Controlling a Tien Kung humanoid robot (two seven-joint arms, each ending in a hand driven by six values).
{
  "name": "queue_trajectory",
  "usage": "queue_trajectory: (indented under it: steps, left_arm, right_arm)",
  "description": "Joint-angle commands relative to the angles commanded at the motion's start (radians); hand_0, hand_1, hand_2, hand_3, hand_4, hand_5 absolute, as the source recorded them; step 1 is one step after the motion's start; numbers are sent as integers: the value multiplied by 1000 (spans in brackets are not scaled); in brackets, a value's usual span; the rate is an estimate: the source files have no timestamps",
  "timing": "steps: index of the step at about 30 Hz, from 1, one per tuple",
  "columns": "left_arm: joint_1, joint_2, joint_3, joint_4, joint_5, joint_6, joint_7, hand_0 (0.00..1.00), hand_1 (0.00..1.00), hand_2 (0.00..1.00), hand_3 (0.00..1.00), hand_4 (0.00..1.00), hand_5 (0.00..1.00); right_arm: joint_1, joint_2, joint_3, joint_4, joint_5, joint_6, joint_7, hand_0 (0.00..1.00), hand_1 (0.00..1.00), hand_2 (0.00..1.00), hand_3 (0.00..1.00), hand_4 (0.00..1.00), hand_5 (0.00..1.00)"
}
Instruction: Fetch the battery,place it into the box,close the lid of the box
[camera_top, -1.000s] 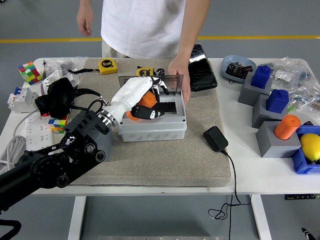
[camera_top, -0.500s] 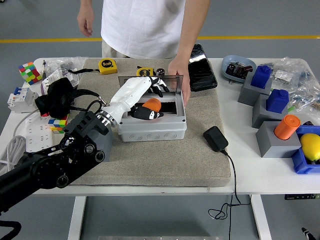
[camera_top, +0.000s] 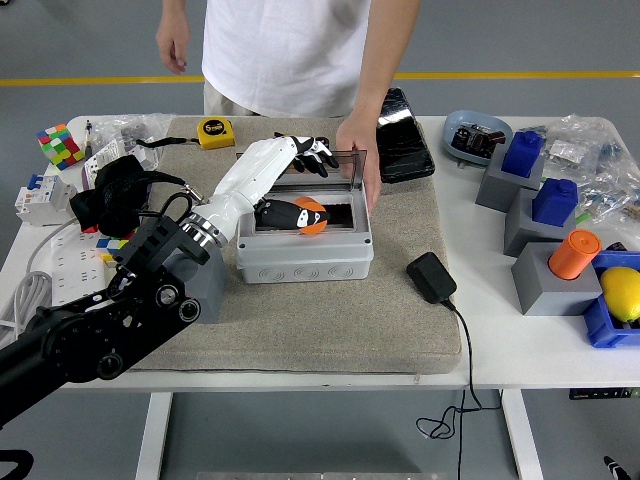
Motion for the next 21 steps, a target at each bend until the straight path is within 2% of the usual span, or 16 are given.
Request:
queue_trajectory:
  steps: [3, 4, 9, 10, 15, 16, 19, 21]
  left_arm:
    - [4, 0, 10, 18, -13, -4, 6, 396, 512, 505, 566, 998, 35]
    - [6, 0, 14, 20, -16, 0, 8, 354, 495, 474, 545, 998, 73]
    - [17, -2, 23, 15, -17, 28, 8, 354, 495, 474, 545, 998, 73]
    - [18, -3, 24, 15, -16, 31, 8, 280, 436, 402, 501, 998, 124]
    - [21, -6, 37, 26, -23, 54, 11, 280, 436, 402, 501, 998, 124]
    - [22, -7, 42, 29, -25, 64, 12, 249, 393, 363, 475, 998, 127]
    - [25, -9, 51, 37, -22, 82, 16, 249, 393, 363, 475, 998, 127]
    - [32, -10, 50, 38, -2, 96, 36, 249, 393, 363, 475, 998, 127]
  right_arm:
    - [1, 0, 2, 1, 0, -2, 2, 625, 647, 644, 555, 955, 499]
    - [1, 0, 1, 2, 1, -2, 2, 625, 647, 644, 554, 956, 500]
    - [1, 1, 2, 0, 1, 0, 1, 625, 647, 644, 554, 956, 500]
    - [0, 1, 1, 0, 1, 0, 1, 625, 647, 644, 554, 955, 499]
    - [0, 1, 2, 1, 0, -1, 1, 625, 647, 644, 554, 955, 499]
    - [0, 1, 2, 1, 0, -1, 1, 625, 647, 644, 555, 955, 500]
    - [0, 1, 1, 1, 0, -1, 1, 625, 647, 644, 555, 955, 500]
    - [0, 1, 1, 1, 0, -1, 1, 625, 647, 644, 555, 955, 500]
